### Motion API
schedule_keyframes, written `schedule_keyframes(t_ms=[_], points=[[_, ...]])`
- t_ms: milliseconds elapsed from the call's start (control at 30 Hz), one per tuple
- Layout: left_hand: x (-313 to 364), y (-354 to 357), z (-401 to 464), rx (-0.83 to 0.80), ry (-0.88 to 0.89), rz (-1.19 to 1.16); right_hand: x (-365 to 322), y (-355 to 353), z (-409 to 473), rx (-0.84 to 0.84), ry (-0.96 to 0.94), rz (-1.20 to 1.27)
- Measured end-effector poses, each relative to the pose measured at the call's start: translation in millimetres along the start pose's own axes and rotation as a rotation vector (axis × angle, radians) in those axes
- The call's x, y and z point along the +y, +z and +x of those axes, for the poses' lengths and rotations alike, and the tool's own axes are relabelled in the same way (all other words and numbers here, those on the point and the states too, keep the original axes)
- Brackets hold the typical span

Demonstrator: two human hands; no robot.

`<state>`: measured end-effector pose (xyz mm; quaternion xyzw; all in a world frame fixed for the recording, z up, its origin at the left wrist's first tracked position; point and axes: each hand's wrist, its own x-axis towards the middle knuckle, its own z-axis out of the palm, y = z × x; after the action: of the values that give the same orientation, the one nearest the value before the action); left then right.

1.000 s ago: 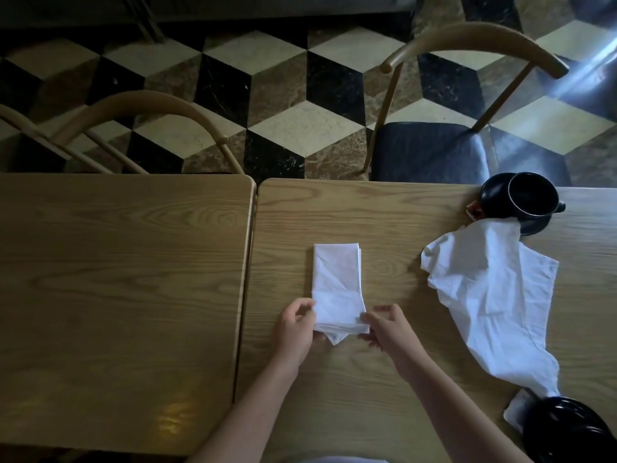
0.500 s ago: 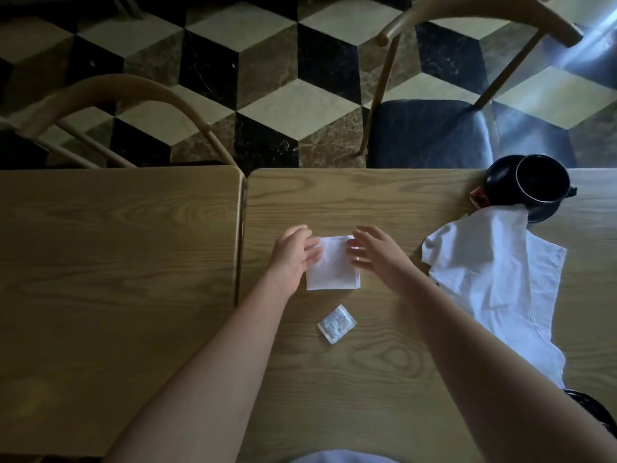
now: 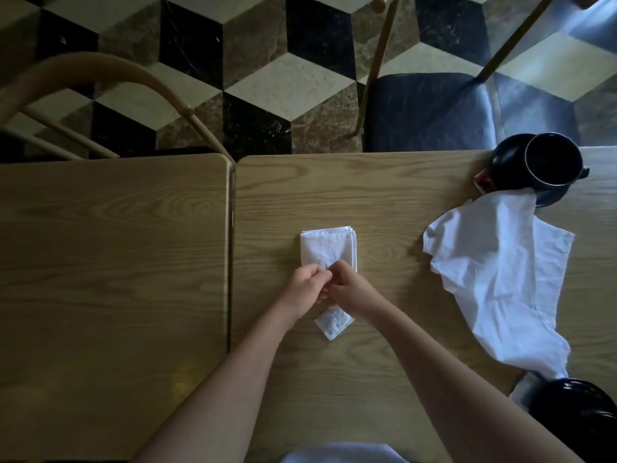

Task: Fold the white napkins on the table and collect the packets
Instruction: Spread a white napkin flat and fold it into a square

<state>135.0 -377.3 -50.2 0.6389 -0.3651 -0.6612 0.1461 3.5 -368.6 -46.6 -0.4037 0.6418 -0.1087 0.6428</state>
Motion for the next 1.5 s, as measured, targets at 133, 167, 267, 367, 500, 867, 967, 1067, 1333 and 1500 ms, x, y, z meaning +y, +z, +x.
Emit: schedule_keyframes(t_ms=[133, 167, 267, 367, 500, 867, 967, 1067, 1333, 1500], points=[[3, 4, 23, 0.094, -0.024, 0.297, -5, 2, 6, 0.05, 0.002, -0.075], [4, 2, 26, 0.117, -0.031, 0.288, -4, 0, 6, 0.061, 0.026, -0.061], [6, -6, 28, 0.158, -0.061, 0.323, 8, -9, 4, 0.122, 0.103, -0.031], [3, -18, 25, 0.33, -0.09, 0.346, 20, -18, 0, 0.128, 0.101, -0.051], [0, -27, 7, 0.459, -0.105, 0.043, 25, -28, -4, 0.441, 0.043, -0.181], [21, 0, -20, 0.195, -0.188, -0.211, 6, -42, -31, 0.232, 0.218, 0.266], [15, 8, -53, 0.117, -0.119, -0.335, 18, -45, -70, 0.197, 0.11, 0.362], [-1, 18, -88, 0.01, -0.057, -0.325, 33, -45, -115, 0.187, 0.021, 0.457], [-73, 81, -155, -0.206, -0.09, -0.13, 127, -27, -235, 0.357, 0.148, 0.304], [-105, 120, -178, -0.272, -0.148, 0.084, 177, -31, -268, 0.395, 0.253, 0.201]])
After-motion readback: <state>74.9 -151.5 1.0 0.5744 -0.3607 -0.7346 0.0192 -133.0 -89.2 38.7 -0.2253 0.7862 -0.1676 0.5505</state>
